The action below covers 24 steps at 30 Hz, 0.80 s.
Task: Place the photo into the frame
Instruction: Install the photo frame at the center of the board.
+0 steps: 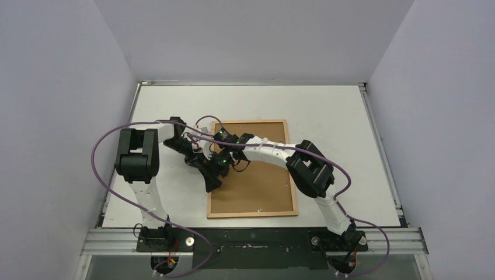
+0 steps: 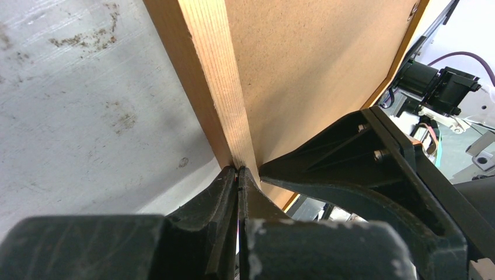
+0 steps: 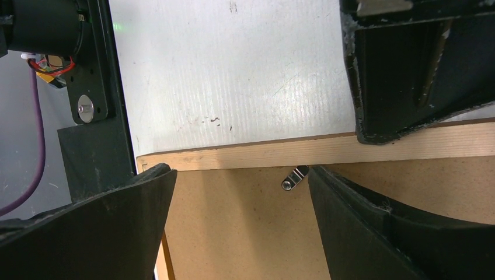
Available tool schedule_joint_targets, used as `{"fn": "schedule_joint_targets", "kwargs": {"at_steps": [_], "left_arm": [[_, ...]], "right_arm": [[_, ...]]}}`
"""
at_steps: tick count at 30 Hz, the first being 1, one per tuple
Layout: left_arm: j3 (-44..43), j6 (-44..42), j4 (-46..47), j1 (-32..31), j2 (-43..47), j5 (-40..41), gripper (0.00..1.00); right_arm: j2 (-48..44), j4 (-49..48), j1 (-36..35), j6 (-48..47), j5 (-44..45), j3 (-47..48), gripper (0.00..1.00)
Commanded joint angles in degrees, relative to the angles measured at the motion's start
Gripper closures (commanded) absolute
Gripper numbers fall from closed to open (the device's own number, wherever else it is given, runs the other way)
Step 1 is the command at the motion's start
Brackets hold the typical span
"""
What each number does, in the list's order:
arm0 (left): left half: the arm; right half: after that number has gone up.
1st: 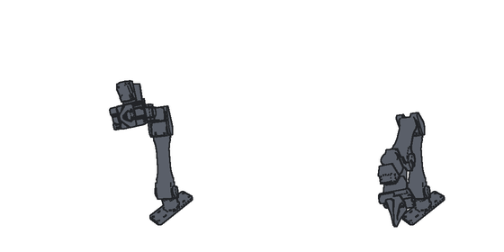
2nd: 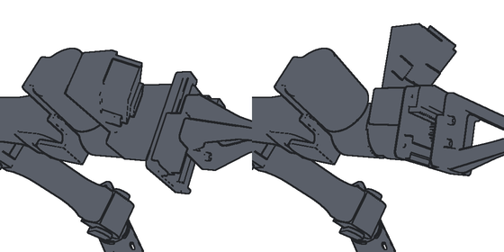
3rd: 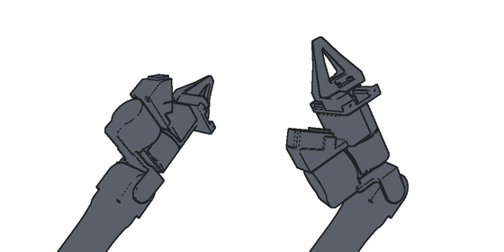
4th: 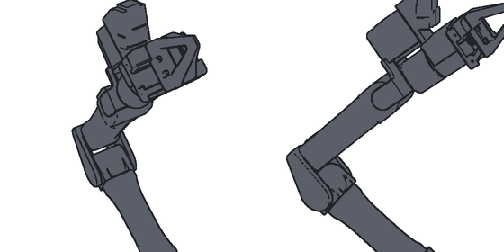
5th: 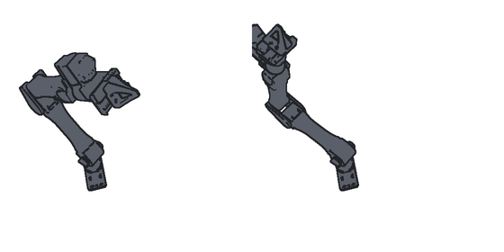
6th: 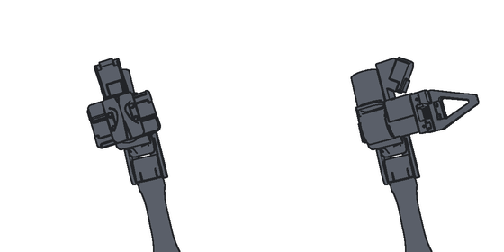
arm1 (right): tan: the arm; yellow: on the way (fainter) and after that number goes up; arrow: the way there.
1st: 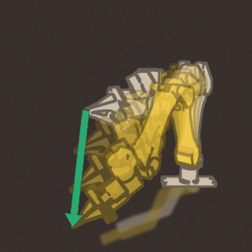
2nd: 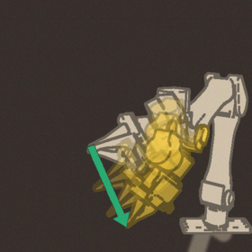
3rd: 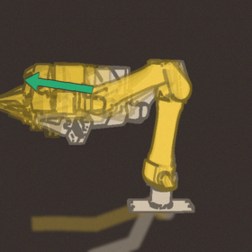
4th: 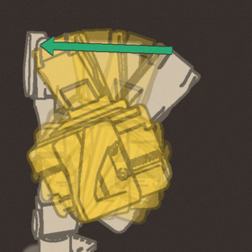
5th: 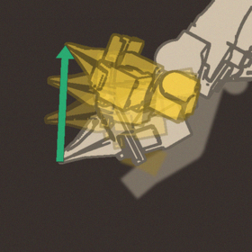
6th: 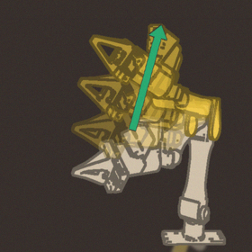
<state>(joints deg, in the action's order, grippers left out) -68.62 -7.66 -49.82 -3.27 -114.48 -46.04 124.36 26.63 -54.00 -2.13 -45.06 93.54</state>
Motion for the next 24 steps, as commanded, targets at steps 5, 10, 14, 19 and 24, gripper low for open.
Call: {"fn": "schedule_joint_targets", "kwargs": {"at_steps": [5,10,14,19,24], "left_arm": [[0.1,-0.4,5.0,-0.2,-1.4,2.3,1.00],[0.3,-0.1,5.4,-0.2,-1.4,2.5,1.00],[0.2,0.1,5.6,-0.2,-1.3,2.5,1.00],[0.2,0.3,5.8,-0.2,-1.5,2.4,1.00],[0.7,0.4,6.1,-0.2,-1.7,2.2,1.00]], "right_arm": [[0.8,2.7,-0.7,-1.8,-2.3,0.4,0.14],[1.0,3.9,-1.5,-2.1,-3.2,0.6,0.15],[0.8,2.9,-2.1,-1.4,-4.7,-0.4,0.15],[0.7,-2.1,-2.5,1.2,-6.9,-3.2,0.15],[-0.2,-10.3,-2.5,6.4,-8.3,-8.9,0.16]]}}
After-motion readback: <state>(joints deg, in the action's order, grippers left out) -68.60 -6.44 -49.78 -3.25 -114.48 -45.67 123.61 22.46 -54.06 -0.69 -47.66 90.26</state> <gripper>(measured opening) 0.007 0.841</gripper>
